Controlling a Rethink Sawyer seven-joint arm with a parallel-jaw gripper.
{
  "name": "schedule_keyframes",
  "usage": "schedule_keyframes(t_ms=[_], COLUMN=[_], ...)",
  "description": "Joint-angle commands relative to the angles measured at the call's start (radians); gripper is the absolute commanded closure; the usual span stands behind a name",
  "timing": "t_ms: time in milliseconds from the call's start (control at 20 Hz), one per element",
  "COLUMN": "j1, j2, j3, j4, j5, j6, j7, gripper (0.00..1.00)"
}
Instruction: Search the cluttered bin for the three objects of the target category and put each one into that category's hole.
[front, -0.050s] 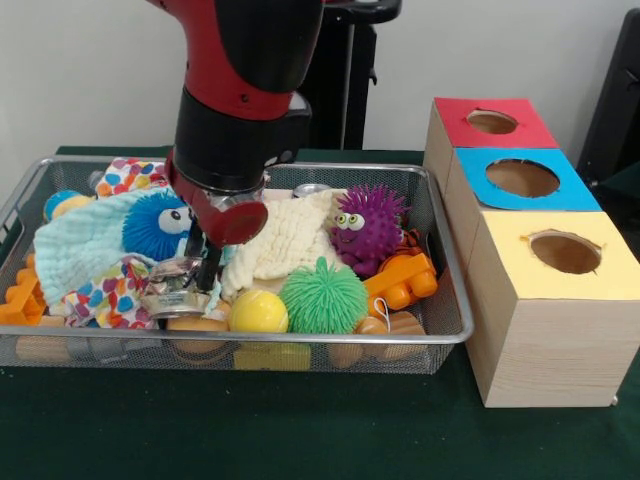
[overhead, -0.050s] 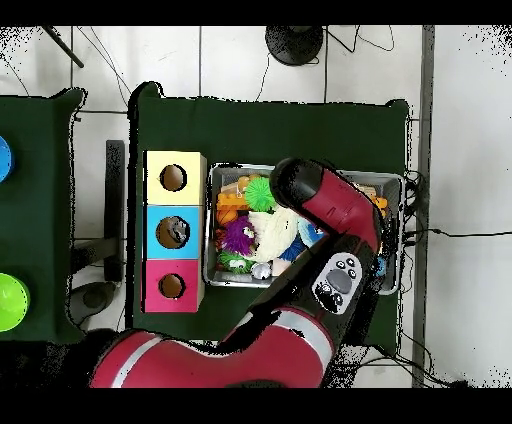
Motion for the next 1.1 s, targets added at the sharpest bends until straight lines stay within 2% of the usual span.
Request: schedule_keyframes(t_ms=[50, 350, 600, 700, 850, 1050, 1100], j1=[0.0, -0.022, -0.072, -0.093, -0.163, -0.231, -0.223], j2=[-0.091, -0.164, -0.174, -0.183, -0.218, -0.246, -0.229], j3=[0.053, 0.124, 0.204, 0.245, 0.384, 0.499, 0.506], j4=[0.08, 0.084, 0.06, 0.051, 0.057, 0.053, 0.061], j5=[-0.096, -0.201, -0.288, -0.343, -0.474, -0.598, -0.632], j6=[0.053, 0.058, 0.025, -0.009, -0.168, -0.144, -0.14], j7=[0.051, -0.092, -0.17, -0.233, -0.392, -0.479, -0.463], gripper=[1.0, 1.0, 1.0, 1.0, 1.0, 1.0, 1.0])
